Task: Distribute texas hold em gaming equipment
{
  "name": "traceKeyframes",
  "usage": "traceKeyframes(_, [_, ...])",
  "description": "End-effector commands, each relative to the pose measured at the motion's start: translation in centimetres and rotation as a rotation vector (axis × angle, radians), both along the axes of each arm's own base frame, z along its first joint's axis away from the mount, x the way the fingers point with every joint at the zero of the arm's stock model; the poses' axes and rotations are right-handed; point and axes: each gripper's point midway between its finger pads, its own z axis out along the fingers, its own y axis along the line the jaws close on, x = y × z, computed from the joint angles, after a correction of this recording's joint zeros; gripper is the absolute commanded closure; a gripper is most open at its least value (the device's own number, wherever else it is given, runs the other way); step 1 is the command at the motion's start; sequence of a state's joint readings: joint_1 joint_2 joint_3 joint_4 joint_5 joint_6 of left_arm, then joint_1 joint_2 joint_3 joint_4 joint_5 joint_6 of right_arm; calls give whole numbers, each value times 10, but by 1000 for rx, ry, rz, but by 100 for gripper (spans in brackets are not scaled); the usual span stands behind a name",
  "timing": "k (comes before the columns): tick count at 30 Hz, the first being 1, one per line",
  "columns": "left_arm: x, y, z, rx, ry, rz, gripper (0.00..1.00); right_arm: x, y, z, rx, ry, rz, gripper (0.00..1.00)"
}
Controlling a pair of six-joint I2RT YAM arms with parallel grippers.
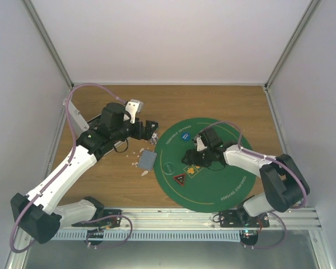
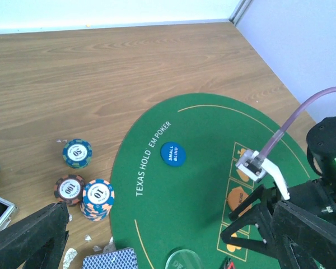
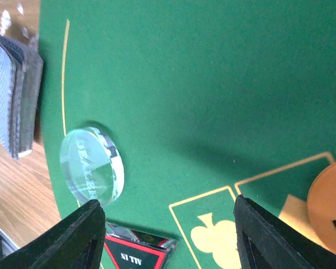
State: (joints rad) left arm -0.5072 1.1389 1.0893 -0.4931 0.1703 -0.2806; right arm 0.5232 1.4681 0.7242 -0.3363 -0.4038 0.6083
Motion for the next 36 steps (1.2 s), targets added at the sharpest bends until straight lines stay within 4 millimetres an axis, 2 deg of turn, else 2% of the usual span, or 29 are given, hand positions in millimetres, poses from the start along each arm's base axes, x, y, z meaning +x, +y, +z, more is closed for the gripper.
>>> traceKeyframes(1, [-1,-3,16,-48,-49,-9,1,-20,-3,-18,-56,104,-13,36])
traceKeyframes(4, [-2,-3,16,-46,-51,-9,1,-21,-14,-27,-119,130,-60,36])
traceKeyframes(8, [-2,-1,20,-43,-64,-3,1,-16,-30,-27,-201,128,-140,35])
traceKeyframes(11, [-2,1,21,-36,-70,4,1,-9,-49,-26,-282,108,-197,35])
traceKeyframes(18, [0,0,21,-36,-70,1,1,17,-97,-23,-390,45,-314,35])
traceKeyframes(22, [0,0,22,-34,-75,1,1,35,-121,-21,-394,16,-372,35])
traceKeyframes(25, [0,0,22,-35,-76,3,1,47,-124,-15,-370,-4,-371,35])
traceKeyframes(29, [-1,1,23,-37,-78,6,1,52,-110,-4,-360,-48,-298,34])
traceKeyframes(33, [-2,0,20,-43,-68,2,1,35,-96,-4,-391,-25,-245,29])
traceKeyframes(36, [-2,-1,20,-48,-65,-2,1,19,-97,-10,-466,15,-256,28])
